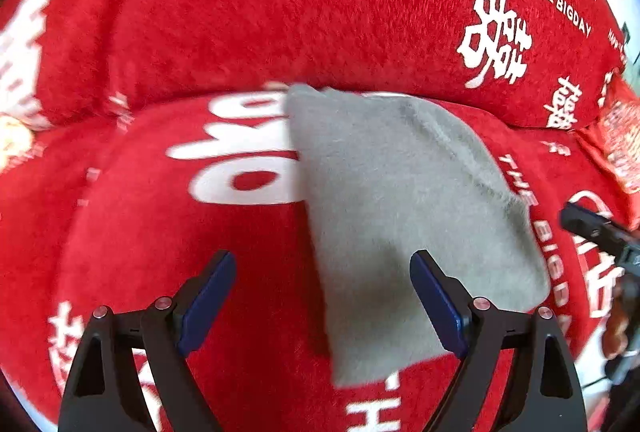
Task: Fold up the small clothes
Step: 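Press and smooth the folded sweater with both open grippers, then close both grippers on the edge of the folded sweater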
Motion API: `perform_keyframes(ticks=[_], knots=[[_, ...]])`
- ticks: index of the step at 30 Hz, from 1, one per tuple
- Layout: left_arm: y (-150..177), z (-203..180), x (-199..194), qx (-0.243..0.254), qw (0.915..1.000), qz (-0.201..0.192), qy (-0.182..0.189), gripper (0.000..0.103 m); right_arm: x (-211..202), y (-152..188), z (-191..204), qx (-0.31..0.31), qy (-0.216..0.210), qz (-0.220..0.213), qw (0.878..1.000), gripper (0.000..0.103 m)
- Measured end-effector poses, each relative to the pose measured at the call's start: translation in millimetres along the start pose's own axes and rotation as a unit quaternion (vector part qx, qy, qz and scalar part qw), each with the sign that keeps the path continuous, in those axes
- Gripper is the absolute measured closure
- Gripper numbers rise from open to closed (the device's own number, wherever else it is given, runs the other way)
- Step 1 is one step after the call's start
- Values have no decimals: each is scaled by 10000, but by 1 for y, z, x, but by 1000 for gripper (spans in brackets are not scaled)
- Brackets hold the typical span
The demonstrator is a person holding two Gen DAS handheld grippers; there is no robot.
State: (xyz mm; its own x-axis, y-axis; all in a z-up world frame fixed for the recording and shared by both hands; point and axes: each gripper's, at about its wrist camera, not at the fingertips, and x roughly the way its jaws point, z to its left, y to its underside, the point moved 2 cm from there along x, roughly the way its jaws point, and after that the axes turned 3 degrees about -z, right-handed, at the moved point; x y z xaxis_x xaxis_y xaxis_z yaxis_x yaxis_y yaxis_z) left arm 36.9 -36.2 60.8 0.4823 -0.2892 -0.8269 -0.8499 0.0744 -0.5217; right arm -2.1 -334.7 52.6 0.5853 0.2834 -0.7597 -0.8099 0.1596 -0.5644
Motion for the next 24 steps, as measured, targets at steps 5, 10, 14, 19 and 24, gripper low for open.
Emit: perform_keyframes(ticks=[5,10,14,19,24], knots=[[-24,18,38,-539,9957,624,411,14,33,-15,-12,428,-199,307,9984,24],[-31,22,61,-810,9893,943,768,14,61,-21,-21,856,-518,586,9933,24],[-29,15,77,-889,9846,1118,1005,14,86,-18,-17,1015,-831,856,9877,24],[-30,1,93,-844,9821,1209,1174,14,112,-15,7,697,-887,953,9890,22],[-31,-7,94,-620,9844,1096,1229,21,118,-14,23,300,-703,819,9937,25]])
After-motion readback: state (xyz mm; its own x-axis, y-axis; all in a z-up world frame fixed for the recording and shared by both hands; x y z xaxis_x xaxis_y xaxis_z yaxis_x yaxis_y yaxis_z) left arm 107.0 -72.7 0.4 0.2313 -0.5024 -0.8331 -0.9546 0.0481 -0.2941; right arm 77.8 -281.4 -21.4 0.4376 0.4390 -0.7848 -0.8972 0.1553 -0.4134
